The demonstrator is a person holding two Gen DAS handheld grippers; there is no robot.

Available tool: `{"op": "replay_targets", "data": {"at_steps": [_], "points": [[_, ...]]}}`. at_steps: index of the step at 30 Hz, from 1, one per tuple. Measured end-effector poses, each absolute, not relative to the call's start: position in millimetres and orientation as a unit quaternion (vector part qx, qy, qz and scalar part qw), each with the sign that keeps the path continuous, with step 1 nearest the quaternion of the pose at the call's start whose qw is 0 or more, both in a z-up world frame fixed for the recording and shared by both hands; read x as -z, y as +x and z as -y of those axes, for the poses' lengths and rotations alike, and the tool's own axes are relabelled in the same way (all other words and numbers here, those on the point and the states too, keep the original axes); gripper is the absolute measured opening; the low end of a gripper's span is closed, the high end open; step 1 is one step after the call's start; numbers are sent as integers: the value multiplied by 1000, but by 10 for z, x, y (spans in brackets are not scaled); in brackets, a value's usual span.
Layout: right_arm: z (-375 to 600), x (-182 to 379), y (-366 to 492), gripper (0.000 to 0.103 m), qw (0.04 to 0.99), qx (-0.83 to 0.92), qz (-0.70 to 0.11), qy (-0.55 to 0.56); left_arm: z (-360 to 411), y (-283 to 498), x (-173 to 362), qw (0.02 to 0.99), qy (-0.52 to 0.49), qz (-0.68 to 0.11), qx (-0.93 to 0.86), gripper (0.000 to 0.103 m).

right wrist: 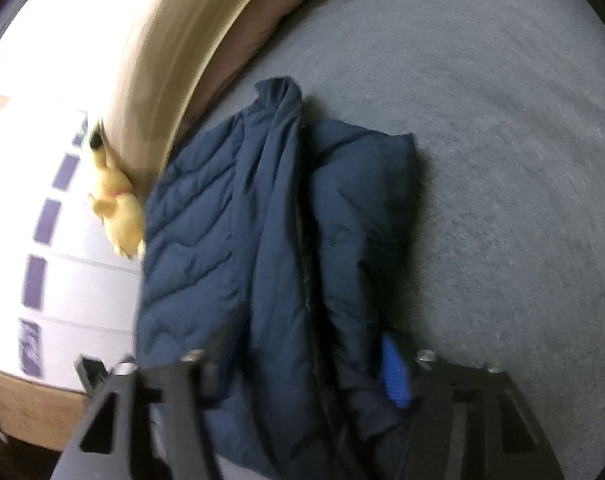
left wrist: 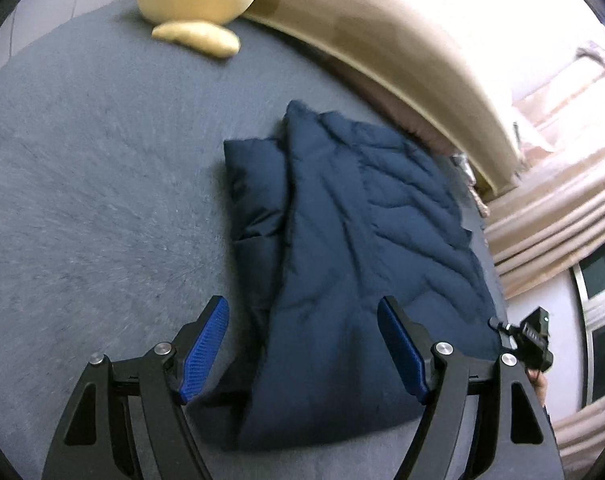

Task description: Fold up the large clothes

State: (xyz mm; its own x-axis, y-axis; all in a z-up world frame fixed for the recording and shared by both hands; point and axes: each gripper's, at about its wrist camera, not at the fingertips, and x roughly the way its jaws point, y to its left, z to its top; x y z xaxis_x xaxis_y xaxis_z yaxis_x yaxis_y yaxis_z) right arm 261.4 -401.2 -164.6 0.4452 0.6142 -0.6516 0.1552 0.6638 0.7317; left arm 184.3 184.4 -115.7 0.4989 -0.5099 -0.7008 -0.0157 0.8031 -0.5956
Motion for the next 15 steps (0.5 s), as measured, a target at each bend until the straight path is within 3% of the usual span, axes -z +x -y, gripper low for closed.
{"op": "replay_targets", "data": {"at_steps": [1, 6, 7, 9, 10, 11, 13, 15], "points": [[4080, 1671, 2562, 88, 757, -148, -491, 404, -1854, 1799, 1160, 823, -275, -474, 151, 83], [4008, 1752, 2581, 85, 741, -171, -500, 416, -1741, 1845, 1454, 794, -281, -516, 153, 83], [3932, 1713, 2594, 82, 748, -172, -506, 393, -1713, 1851, 1479, 798, -277, -514, 148, 77], [3779, 1606, 2613, 48, 769, -160, -525, 328, -1655, 1872, 1455, 797, -261, -524, 148, 50], [3725, 1533, 2623, 41, 775, -161, -524, 315, -1634, 1883, 1427, 800, -254, -524, 142, 36], [3675, 1398, 2614, 30, 788, -158, -519, 290, -1604, 1882, 1335, 809, -235, -522, 137, 31], [3587, 1133, 2572, 26, 811, -149, -507, 251, -1533, 1868, 1206, 822, -208, -515, 124, 23], [3528, 938, 2501, 25, 829, -143, -496, 217, -1479, 1830, 1177, 829, -192, -512, 118, 22]]}}
